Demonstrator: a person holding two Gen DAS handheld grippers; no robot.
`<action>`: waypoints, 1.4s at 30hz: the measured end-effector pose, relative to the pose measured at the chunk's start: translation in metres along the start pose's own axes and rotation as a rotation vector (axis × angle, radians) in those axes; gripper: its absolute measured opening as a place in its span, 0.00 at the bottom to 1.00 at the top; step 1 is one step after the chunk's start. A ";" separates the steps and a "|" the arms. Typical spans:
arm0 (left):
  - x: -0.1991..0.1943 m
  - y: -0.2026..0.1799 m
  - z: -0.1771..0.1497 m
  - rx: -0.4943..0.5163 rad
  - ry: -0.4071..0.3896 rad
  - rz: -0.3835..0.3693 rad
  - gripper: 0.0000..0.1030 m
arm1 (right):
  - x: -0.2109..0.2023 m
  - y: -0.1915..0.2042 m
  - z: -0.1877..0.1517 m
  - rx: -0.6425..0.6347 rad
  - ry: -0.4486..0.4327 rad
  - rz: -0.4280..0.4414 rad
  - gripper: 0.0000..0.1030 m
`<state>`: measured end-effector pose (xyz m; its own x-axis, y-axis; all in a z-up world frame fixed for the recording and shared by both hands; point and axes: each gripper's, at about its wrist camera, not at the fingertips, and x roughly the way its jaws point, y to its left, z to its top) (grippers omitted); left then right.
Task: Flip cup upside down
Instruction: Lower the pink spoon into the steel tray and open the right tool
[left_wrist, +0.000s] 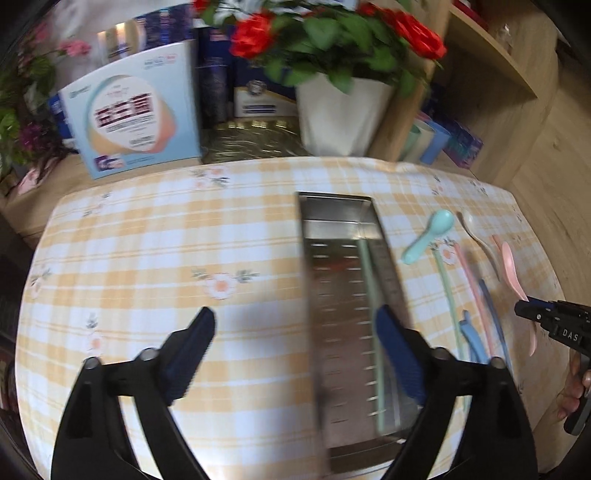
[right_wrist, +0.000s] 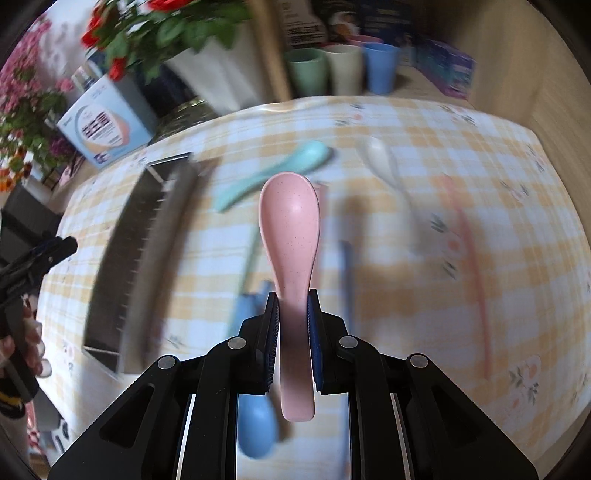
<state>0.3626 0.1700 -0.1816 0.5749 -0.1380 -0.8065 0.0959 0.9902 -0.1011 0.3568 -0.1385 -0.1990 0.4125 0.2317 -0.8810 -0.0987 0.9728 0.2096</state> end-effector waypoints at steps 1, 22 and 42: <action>-0.002 0.008 -0.002 -0.013 -0.002 0.011 0.90 | 0.002 0.010 0.005 -0.010 0.001 0.004 0.15; -0.021 0.085 -0.025 -0.117 -0.082 0.068 0.94 | 0.088 0.158 0.068 -0.052 0.134 0.020 0.15; -0.017 0.083 -0.035 -0.125 -0.073 0.062 0.94 | 0.128 0.161 0.088 -0.068 0.179 0.007 0.17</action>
<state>0.3320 0.2556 -0.1967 0.6344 -0.0733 -0.7695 -0.0408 0.9909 -0.1280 0.4733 0.0479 -0.2406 0.2445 0.2289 -0.9422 -0.1650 0.9674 0.1922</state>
